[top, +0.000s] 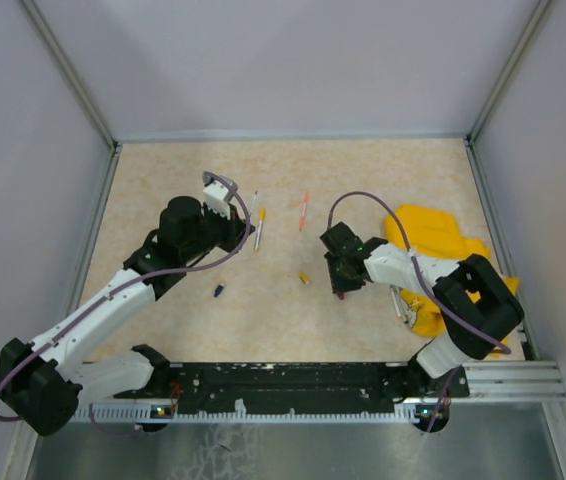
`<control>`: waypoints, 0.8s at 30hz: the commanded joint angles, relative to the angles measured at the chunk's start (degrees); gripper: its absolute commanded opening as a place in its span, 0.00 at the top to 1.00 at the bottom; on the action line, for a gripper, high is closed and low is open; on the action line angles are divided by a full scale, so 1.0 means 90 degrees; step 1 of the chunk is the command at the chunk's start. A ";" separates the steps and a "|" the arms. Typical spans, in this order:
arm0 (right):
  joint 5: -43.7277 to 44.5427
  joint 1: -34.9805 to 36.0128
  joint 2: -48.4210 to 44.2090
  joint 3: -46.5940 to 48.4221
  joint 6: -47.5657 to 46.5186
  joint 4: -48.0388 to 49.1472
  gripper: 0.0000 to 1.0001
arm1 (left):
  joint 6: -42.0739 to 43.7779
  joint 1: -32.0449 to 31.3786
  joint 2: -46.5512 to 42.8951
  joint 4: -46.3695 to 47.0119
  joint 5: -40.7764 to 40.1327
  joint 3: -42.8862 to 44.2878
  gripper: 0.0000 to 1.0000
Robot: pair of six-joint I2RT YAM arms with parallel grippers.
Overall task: Insert the pens into the pen caps
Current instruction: Insert the pen cap onto the pen.
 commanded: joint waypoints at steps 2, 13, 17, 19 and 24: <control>-0.0060 0.0049 0.0178 0.0154 -0.0133 -0.0336 0.76 | 0.0070 -0.0016 -0.0036 0.0130 -0.0062 0.0059 1.00; 0.0206 0.0051 -0.0499 0.0307 -0.0132 -0.0305 0.97 | -0.0065 -0.0018 0.0013 0.0175 0.0035 0.0073 1.00; 0.0370 0.0049 -0.1225 0.0302 -0.0081 0.0005 1.00 | 0.0004 -0.0016 -0.0088 0.0495 0.0588 0.0014 1.00; 0.0485 0.0040 -0.1714 0.0170 0.0018 0.0310 1.00 | 0.0117 -0.0016 -0.0180 0.0854 0.0880 -0.0087 1.00; 0.0818 0.0002 -0.2942 -0.0181 0.0332 0.1405 1.00 | 0.0107 -0.0038 -0.0044 0.1073 0.1548 0.0091 1.00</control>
